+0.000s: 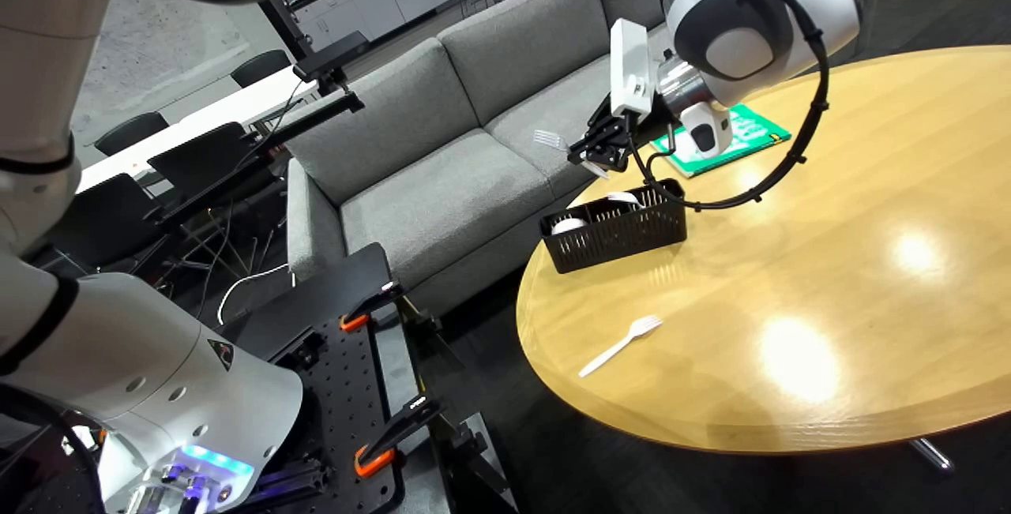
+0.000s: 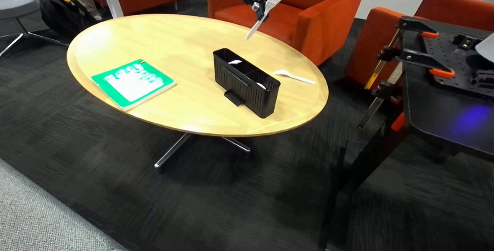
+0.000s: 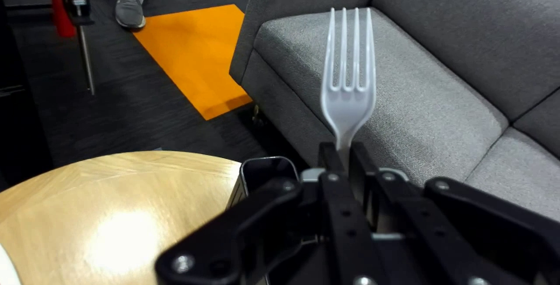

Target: Move the rightmost fork on the table and put it in the utensils basket

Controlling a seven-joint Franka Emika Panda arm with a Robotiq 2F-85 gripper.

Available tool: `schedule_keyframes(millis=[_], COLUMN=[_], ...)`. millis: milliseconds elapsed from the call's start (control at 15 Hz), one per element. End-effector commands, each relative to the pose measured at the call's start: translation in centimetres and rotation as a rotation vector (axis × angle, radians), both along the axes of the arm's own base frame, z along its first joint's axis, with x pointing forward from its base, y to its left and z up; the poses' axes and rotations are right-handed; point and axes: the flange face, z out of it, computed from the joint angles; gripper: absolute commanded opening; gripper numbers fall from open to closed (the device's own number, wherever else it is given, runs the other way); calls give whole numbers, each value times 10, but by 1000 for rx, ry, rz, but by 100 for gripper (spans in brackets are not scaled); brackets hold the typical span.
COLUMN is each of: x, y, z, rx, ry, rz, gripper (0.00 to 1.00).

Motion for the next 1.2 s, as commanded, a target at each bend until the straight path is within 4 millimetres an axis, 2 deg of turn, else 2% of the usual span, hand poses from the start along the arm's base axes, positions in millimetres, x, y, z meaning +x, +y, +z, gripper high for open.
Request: schedule_keyframes(millis=[0, 533, 1133], x=[15, 35, 49], y=[0, -2, -9], z=[-9, -43, -65], rx=[10, -4, -38], ry=[68, 69, 14], rz=[-77, -159, -180], gripper=[3, 3, 3])
